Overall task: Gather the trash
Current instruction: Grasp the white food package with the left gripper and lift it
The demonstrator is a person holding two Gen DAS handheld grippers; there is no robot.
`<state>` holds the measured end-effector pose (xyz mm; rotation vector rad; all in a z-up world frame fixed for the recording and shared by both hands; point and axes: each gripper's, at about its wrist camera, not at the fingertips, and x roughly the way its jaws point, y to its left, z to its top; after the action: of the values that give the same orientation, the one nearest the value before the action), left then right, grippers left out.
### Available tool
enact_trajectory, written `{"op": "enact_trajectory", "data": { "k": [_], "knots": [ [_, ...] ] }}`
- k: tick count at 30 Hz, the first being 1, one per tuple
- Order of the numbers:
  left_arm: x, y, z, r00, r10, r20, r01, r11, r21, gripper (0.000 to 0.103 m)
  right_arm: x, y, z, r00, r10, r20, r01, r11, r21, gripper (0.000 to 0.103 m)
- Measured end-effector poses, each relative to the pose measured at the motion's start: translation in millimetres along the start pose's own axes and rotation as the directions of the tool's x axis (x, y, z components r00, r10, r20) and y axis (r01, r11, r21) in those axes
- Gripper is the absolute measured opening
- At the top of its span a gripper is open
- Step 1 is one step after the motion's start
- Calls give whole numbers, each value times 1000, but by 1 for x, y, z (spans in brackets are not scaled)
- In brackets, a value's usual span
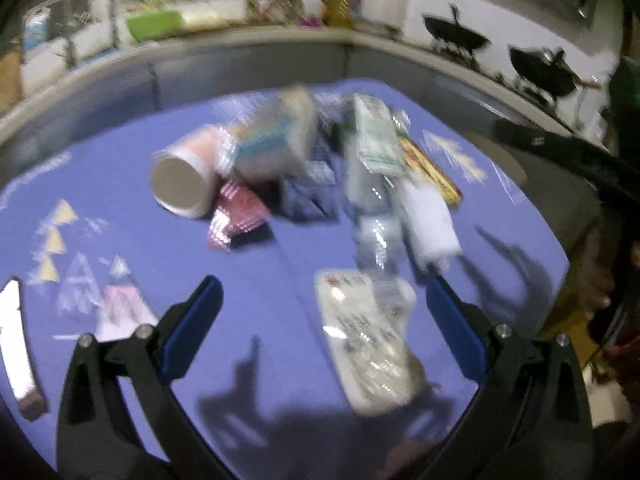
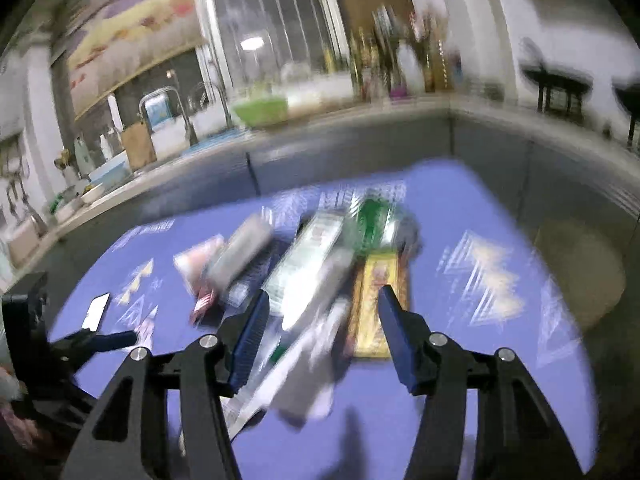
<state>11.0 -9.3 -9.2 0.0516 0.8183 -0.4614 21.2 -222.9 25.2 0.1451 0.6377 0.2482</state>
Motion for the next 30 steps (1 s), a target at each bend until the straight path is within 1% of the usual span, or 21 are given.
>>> {"op": "enact_trajectory", "data": {
  "k": [3, 5, 8, 9, 10, 11, 12, 13, 14, 15, 16, 18, 20, 21, 23, 25, 26, 27, 30],
  "knots": [
    [14, -14, -7, 998, -21, -63, 24, 999, 48, 97, 11, 5, -10, 998, 27, -50, -26, 999, 30, 54],
    [24, -20, -9, 993, -39, -109, 47, 997, 67, 95, 18, 13, -21, 995, 62, -84, -59, 997, 43, 54],
    [35, -25, -13, 984, -38, -174, 54, 995, 87, 82, 28, 18, -34, 989, 84, -125, -77, 996, 54, 54],
    [38, -25, -15, 981, -37, -192, 55, 995, 88, 75, 35, 19, -36, 985, 95, -146, -86, 994, 65, 54],
    [43, -25, -17, 974, -40, -221, 60, 995, 85, 67, 36, 13, -42, 981, 108, -160, -97, 992, 77, 53],
    [46, -24, -19, 971, -44, -236, 65, 995, 80, 64, 41, 8, -47, 976, 125, -177, -110, 990, 94, 53],
    [49, -21, -21, 966, -64, -249, 83, 994, 65, 63, 44, 4, -50, 972, 134, -192, -115, 987, 110, 45],
    [49, -19, -22, 966, -81, -246, 96, 994, 49, 61, 48, -1, -51, 967, 147, -206, -123, 985, 123, 28],
    [47, -16, -21, 965, -96, -242, 107, 994, 34, 60, 51, -4, -54, 961, 167, -221, -138, 980, 143, 20],
    [45, -12, -22, 963, -121, -239, 129, 992, 16, 57, 51, -7, -57, 957, 184, -226, -149, 975, 162, 9],
    [42, -10, -22, 961, -142, -237, 148, 989, 6, 52, 48, -10, -59, 955, 193, -224, -157, 973, 167, 4],
    [37, -5, -25, 958, -165, -233, 170, 985, 1, 47, 38, -12, -63, 959, 189, -212, -157, 975, 156, 0],
    [27, 0, -27, 957, -192, -215, 198, 980, 8, 46, 19, -14, -67, 961, 207, -184, -180, 972, 151, 0],
    [22, 0, -28, 957, -204, -206, 211, 977, 15, 44, 8, -15, -70, 958, 233, -165, -209, 966, 153, 0],
    [11, 1, -28, 958, -217, -187, 226, 974, 29, 44, -12, -14, -72, 956, 269, -121, -252, 958, 138, 0],
    [-1, 5, -27, 957, -237, -170, 245, 969, 27, 44, -32, -13, -74, 963, 259, -69, -251, 962, 104, 0],
    [-1, 5, -23, 955, -244, -166, 251, 968, 25, 44, -41, -13, -74, 969, 242, -44, -237, 967, 94, 0],
    [3, 2, -19, 955, -249, -163, 256, 966, 24, 44, -47, -16, -75, 973, 229, -27, -226, 969, 98, 0],
    [3, -8, -7, 948, -282, -149, 288, 957, 20, 44, -57, -27, -72, 975, 219, 26, -220, 965, 142, 0]
  ]
}}
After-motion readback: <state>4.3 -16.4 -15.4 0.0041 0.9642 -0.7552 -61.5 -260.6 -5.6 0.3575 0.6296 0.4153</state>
